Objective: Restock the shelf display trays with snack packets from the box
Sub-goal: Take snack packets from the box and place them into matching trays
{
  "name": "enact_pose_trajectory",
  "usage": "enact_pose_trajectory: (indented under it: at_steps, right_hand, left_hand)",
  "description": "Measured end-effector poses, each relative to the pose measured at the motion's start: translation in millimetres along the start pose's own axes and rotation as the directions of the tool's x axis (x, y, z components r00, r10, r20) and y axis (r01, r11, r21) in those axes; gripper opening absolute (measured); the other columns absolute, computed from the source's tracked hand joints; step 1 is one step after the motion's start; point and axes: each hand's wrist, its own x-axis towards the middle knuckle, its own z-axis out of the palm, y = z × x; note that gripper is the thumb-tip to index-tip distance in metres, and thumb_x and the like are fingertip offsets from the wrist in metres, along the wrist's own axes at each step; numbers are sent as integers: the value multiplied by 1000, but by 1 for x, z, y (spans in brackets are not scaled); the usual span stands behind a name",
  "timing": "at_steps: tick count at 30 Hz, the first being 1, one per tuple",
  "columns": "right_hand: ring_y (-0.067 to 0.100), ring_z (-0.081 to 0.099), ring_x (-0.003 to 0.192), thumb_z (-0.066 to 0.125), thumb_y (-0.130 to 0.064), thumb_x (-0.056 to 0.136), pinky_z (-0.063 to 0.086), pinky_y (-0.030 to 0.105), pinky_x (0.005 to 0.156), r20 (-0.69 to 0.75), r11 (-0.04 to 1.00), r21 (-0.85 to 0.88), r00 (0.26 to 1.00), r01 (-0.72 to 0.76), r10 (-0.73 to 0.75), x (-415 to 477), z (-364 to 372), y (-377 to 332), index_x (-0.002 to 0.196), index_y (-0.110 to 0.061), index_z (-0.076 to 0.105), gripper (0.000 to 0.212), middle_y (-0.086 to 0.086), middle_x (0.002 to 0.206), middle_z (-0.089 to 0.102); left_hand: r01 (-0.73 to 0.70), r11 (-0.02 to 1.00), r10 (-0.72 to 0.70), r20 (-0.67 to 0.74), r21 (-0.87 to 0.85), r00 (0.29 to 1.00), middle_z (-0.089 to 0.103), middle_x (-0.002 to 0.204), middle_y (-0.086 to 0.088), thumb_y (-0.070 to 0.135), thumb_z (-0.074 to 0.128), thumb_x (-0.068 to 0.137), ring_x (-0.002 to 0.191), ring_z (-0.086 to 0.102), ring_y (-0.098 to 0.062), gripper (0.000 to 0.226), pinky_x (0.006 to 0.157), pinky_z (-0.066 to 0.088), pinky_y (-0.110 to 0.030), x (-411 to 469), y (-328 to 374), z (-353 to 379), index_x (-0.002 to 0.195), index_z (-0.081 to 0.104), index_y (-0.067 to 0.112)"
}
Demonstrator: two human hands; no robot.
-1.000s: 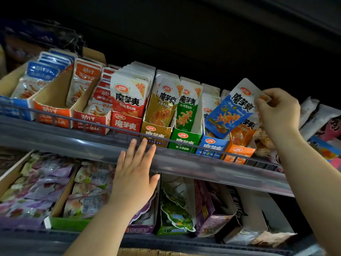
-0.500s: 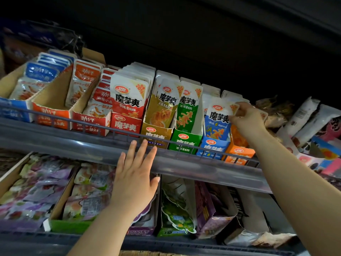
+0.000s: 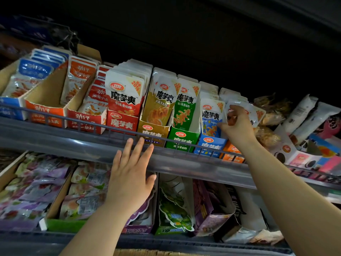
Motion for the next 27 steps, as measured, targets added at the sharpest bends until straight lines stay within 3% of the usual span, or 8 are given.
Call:
enact_pose_trajectory:
  at_steps: [3, 6, 8, 14, 17, 20, 23, 27]
  right_hand:
    - [22, 47, 118, 61, -10, 84, 40, 30, 91, -30, 999, 13, 999, 43, -43, -11, -3, -1, 133, -9, 39, 53, 8, 129, 49]
    - [12, 48, 103, 59, -9, 86, 37, 22, 83, -46, 991, 89, 994, 99, -96, -30, -8, -5, 124, -10, 49, 40, -2, 112, 50]
    - [5, 50, 90, 58, -7, 85, 40, 20, 77, -36, 978, 153, 990, 140, -136, -44, -9, -5, 110, -12, 58, 25, -6, 100, 54]
    - [-11, 54, 63, 59, 5, 82, 42, 4, 63, 243, 940, 291, 936, 179, -254, -95, -2, 4, 74, -27, 58, 33, -15, 73, 58]
    - [-11, 53, 64, 62, 1, 82, 41, 4, 64, 371, 948, 288, 897, 137, -242, -114, 8, 13, 71, -31, 57, 34, -15, 72, 59]
    - [-9, 54, 64, 62, 0, 82, 41, 6, 65, 434, 959, 279, 883, 57, -179, -130, 28, 29, 71, -33, 55, 35, -16, 71, 58]
    - [-4, 54, 63, 62, -2, 83, 41, 7, 65, 538, 962, 264, 838, -69, -88, -149, 54, 51, 70, -33, 54, 34, -14, 71, 56]
    - [-1, 50, 68, 57, -9, 87, 40, 4, 61, 800, 982, 85, 599, -171, 35, -179, 90, 83, 85, -23, 60, 15, -13, 75, 54]
  left_hand:
    - [-4, 996, 6, 21, -94, 1000, -4, 152, 2, 33, 53, 88, 126, -23, -11, 70, 103, -14, -33, -4, 0, -2, 145, 13, 25]
    - [34, 993, -32, 20, -112, 999, 33, 146, -11, 20, 71, 76, 136, 13, -22, 62, 104, 7, -41, -4, -1, -4, 132, 47, 15]
    - [-18, 997, 14, -62, -70, 998, 56, 126, -18, 12, 80, 64, 121, 47, -38, 50, 94, 22, -50, -6, 2, -4, 111, 64, 9]
    - [-190, 974, 181, -80, -122, 980, 71, 94, 1, 20, 68, 66, 99, 66, -23, 24, 90, 32, -44, -25, 19, -3, 90, 72, 19]
    - [-182, 966, 195, 53, -183, 979, 71, 90, 6, 21, 67, 70, 96, 66, -18, 17, 87, 37, -29, -35, 25, -6, 86, 73, 21]
    - [-120, 965, 189, 298, -234, 936, 62, 111, 13, 24, 52, 90, 108, 54, -6, 22, 94, 36, -18, -43, 31, -9, 106, 66, 25]
    - [-72, 974, 166, 454, -217, 876, 59, 109, 16, 31, 41, 93, 98, 53, -3, 25, 82, 44, -20, -51, 26, 0, 105, 63, 28]
    - [-94, 989, 145, 678, -112, 720, 62, 99, 12, 36, 43, 92, 89, 56, -6, 23, 79, 48, -25, -71, 6, 13, 95, 63, 27]
